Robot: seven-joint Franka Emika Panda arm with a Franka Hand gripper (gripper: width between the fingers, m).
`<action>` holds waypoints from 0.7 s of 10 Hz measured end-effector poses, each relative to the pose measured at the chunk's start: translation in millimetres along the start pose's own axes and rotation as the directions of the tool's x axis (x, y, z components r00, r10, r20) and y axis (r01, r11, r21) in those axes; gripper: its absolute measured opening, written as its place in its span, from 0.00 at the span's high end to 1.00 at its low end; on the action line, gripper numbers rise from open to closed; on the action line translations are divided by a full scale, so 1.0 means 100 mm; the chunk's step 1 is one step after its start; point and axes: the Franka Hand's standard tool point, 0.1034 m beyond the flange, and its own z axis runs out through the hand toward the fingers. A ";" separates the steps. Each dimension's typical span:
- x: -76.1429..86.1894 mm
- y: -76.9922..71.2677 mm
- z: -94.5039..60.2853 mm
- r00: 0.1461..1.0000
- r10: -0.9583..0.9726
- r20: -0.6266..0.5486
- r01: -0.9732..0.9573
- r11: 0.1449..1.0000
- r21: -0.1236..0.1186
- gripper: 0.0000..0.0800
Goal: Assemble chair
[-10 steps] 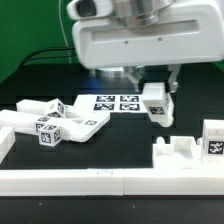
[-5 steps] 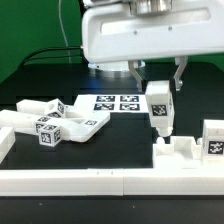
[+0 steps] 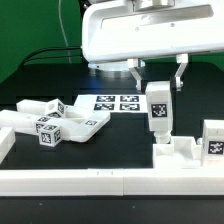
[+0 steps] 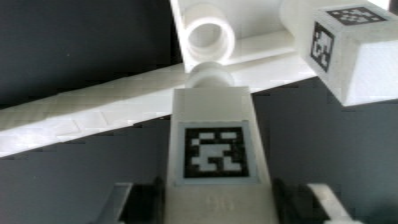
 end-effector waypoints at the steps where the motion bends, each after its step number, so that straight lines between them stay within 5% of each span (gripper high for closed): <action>1: 0.00 -0.05 0.03 0.999 -0.051 -0.004 0.051 0.999 -0.011 0.64; 7: -0.07 -0.03 0.17 0.994 -0.104 -0.029 0.104 0.994 -0.024 0.64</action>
Offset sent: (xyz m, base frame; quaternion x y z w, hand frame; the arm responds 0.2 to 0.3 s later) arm 0.0000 0.0000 0.0000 0.0000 0.0000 0.0000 1.0000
